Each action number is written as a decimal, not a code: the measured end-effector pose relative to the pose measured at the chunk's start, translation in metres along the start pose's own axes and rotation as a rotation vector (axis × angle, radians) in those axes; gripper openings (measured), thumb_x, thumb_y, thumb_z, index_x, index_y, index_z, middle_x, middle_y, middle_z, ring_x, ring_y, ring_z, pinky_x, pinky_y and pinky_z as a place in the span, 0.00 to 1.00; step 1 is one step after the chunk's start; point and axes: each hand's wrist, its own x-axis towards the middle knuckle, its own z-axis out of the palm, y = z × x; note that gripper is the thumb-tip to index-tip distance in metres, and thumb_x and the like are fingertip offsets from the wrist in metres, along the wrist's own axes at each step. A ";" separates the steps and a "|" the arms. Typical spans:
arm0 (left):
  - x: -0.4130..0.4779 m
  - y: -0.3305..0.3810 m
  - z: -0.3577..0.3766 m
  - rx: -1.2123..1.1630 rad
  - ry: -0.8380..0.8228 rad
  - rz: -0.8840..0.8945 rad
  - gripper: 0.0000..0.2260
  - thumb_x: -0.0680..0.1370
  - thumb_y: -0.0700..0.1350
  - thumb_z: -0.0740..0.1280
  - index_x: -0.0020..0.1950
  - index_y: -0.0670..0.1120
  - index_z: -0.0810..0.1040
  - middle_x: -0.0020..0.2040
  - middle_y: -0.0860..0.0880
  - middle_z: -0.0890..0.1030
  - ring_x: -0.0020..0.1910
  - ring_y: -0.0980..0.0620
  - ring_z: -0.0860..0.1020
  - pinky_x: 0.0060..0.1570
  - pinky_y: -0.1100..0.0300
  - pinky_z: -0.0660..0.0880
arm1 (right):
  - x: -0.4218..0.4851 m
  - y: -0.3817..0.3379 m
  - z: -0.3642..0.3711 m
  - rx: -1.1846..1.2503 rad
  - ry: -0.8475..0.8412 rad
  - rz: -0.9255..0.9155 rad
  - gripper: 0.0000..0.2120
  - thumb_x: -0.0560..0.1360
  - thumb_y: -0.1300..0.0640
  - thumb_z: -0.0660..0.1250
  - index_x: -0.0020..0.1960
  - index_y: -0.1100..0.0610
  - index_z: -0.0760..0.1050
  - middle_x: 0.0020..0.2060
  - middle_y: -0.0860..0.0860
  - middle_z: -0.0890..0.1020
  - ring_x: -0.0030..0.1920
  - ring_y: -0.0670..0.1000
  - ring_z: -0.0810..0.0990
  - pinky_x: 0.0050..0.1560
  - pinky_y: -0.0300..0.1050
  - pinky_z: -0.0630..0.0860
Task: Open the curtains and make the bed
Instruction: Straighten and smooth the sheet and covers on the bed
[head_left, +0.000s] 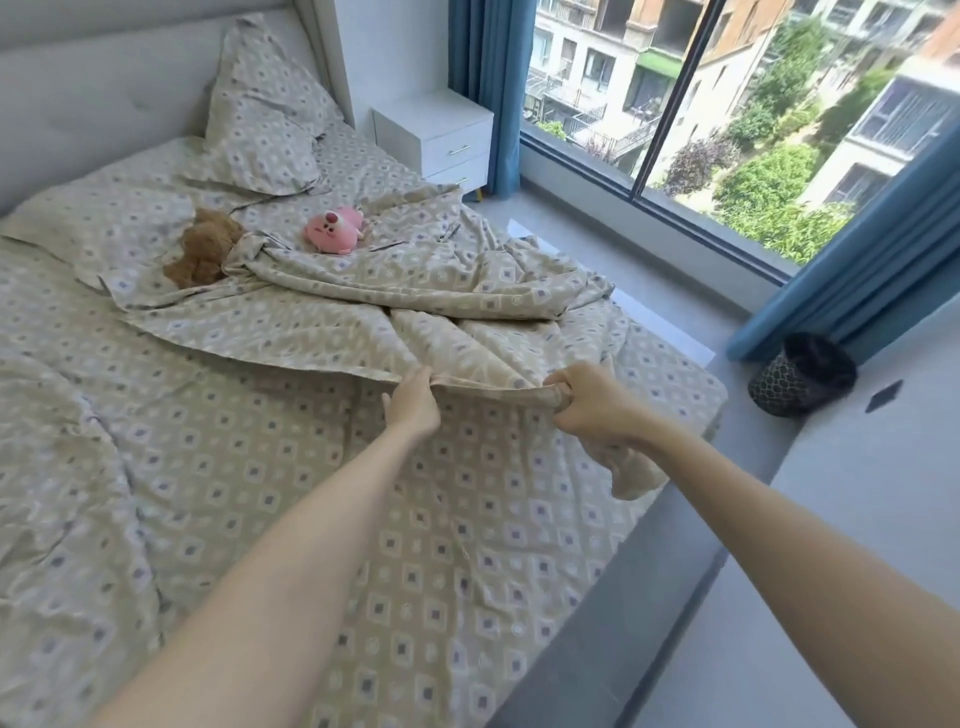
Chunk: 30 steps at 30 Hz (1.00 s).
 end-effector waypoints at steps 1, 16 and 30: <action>0.002 -0.004 -0.003 0.045 0.038 0.026 0.23 0.75 0.31 0.58 0.69 0.46 0.68 0.64 0.41 0.74 0.63 0.39 0.72 0.61 0.44 0.71 | 0.000 0.002 0.004 0.005 0.034 -0.013 0.16 0.65 0.72 0.60 0.27 0.55 0.60 0.24 0.48 0.64 0.28 0.50 0.64 0.30 0.45 0.60; -0.075 -0.096 -0.045 0.276 -0.074 0.026 0.22 0.78 0.36 0.51 0.72 0.44 0.61 0.52 0.42 0.77 0.44 0.42 0.74 0.36 0.55 0.68 | -0.034 -0.050 0.084 -0.372 -0.161 0.152 0.11 0.74 0.59 0.57 0.33 0.57 0.68 0.34 0.52 0.73 0.40 0.57 0.76 0.35 0.45 0.67; -0.209 -0.271 -0.104 0.267 -0.249 0.185 0.13 0.80 0.38 0.50 0.48 0.34 0.72 0.50 0.33 0.76 0.48 0.36 0.76 0.45 0.49 0.72 | -0.151 -0.176 0.265 -0.243 -0.080 0.323 0.06 0.77 0.56 0.54 0.49 0.56 0.68 0.52 0.57 0.78 0.48 0.57 0.75 0.41 0.48 0.68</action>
